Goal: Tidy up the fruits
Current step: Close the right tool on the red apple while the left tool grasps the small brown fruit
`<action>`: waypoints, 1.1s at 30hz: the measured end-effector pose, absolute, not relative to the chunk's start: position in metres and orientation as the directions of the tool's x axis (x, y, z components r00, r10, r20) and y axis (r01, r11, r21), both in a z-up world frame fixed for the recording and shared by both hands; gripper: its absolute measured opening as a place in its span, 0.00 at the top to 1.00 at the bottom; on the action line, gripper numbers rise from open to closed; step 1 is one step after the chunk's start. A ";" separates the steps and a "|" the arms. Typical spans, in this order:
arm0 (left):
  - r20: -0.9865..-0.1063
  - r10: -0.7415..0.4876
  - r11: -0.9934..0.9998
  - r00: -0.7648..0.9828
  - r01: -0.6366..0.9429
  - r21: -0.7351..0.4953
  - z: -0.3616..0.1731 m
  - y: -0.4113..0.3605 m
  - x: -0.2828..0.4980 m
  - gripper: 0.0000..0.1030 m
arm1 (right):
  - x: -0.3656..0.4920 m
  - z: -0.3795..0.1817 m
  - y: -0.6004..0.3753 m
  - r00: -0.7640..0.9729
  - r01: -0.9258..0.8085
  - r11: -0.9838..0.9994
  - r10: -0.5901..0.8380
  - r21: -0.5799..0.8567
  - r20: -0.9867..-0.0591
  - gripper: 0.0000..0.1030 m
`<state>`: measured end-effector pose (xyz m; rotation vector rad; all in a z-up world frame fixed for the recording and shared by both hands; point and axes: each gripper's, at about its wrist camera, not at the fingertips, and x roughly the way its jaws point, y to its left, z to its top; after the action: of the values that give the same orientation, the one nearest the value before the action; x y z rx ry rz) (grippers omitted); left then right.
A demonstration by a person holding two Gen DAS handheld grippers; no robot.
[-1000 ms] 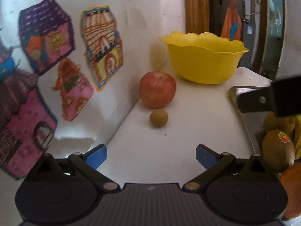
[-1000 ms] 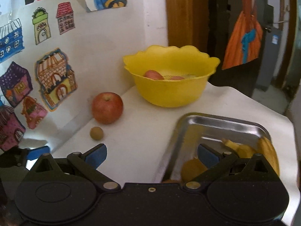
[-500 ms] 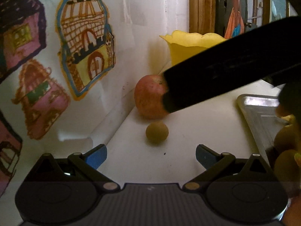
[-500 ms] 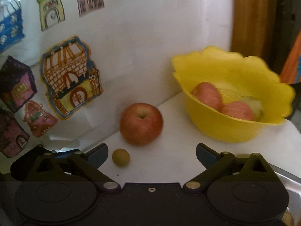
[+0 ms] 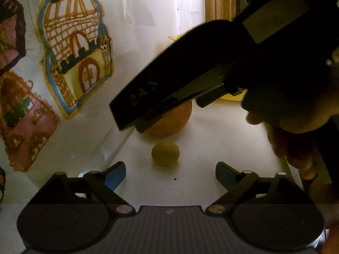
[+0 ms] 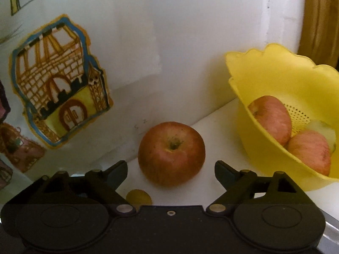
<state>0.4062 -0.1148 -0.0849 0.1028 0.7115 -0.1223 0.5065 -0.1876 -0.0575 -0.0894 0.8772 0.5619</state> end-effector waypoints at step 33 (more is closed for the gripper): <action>-0.611 -0.075 0.991 0.788 0.125 0.040 -0.104 -0.116 0.398 0.45 | 0.489 -0.067 -0.230 0.544 -0.421 0.895 0.380 0.149 -0.748 0.28</action>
<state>0.3977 -0.1155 -0.1035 0.0794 0.6541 -0.1076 0.4888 -0.2299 -0.0668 -0.0507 0.8754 0.4753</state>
